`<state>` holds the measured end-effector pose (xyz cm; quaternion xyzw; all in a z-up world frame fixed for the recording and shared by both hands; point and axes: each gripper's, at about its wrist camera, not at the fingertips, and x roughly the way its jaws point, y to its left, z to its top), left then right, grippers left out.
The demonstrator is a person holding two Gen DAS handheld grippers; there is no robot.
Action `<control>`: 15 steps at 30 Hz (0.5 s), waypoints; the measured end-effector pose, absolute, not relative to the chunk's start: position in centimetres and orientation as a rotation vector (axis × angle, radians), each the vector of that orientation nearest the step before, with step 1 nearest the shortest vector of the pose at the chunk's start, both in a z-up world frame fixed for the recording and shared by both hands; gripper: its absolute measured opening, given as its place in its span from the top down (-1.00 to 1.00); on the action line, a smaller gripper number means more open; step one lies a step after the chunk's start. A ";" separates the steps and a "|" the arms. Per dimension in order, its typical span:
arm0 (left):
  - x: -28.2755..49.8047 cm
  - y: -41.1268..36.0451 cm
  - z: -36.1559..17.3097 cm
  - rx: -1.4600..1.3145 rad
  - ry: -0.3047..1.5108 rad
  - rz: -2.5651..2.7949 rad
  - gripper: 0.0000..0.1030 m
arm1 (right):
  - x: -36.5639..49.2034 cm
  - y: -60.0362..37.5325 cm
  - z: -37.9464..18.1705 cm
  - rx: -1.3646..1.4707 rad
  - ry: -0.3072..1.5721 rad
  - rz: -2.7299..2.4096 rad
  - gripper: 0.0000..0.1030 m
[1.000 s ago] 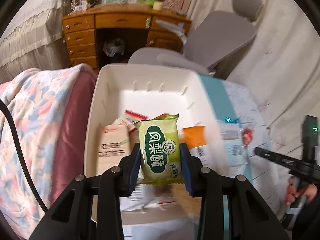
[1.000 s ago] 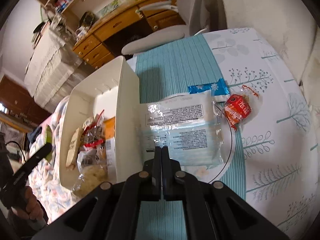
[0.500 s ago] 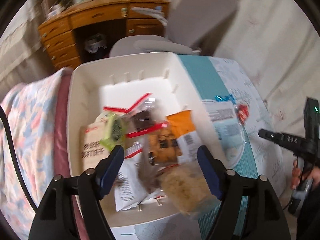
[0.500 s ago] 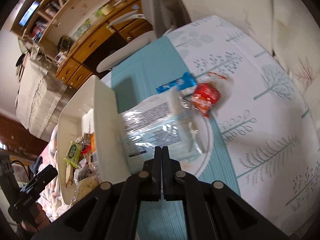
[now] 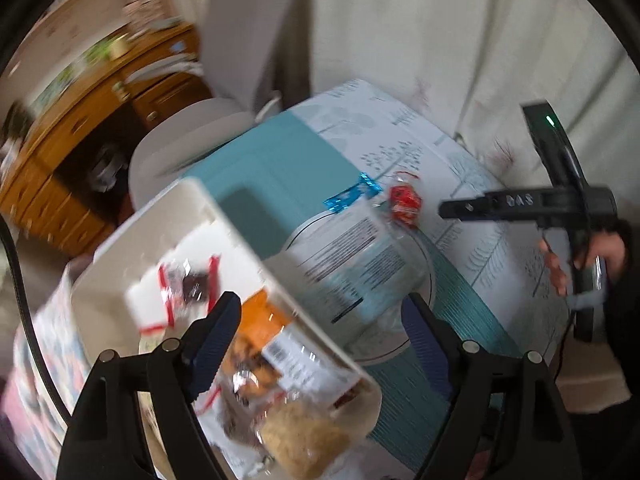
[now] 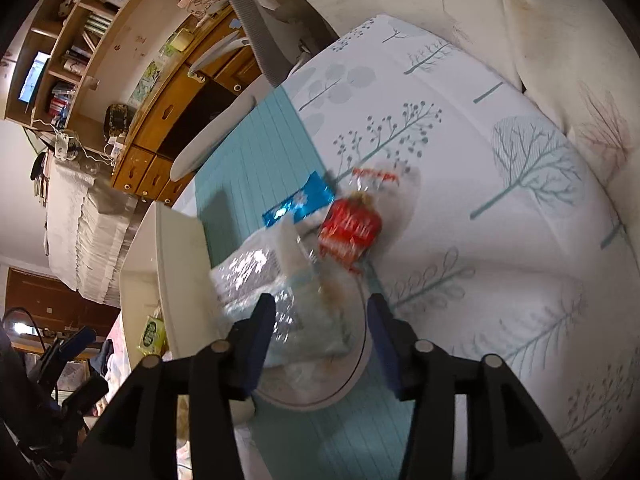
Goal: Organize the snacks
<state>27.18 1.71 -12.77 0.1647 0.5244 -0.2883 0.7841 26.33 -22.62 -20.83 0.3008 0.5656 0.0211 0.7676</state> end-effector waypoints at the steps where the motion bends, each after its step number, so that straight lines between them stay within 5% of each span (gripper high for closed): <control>1: 27.5 0.9 -12.9 0.381 1.133 -0.640 -0.58 | 26.7 -22.8 -21.1 0.652 1.229 0.050 -0.02; 15: 32.7 -8.2 -19.7 0.759 1.284 -0.851 -0.58 | 31.1 -22.9 -25.1 0.503 1.289 0.060 -0.17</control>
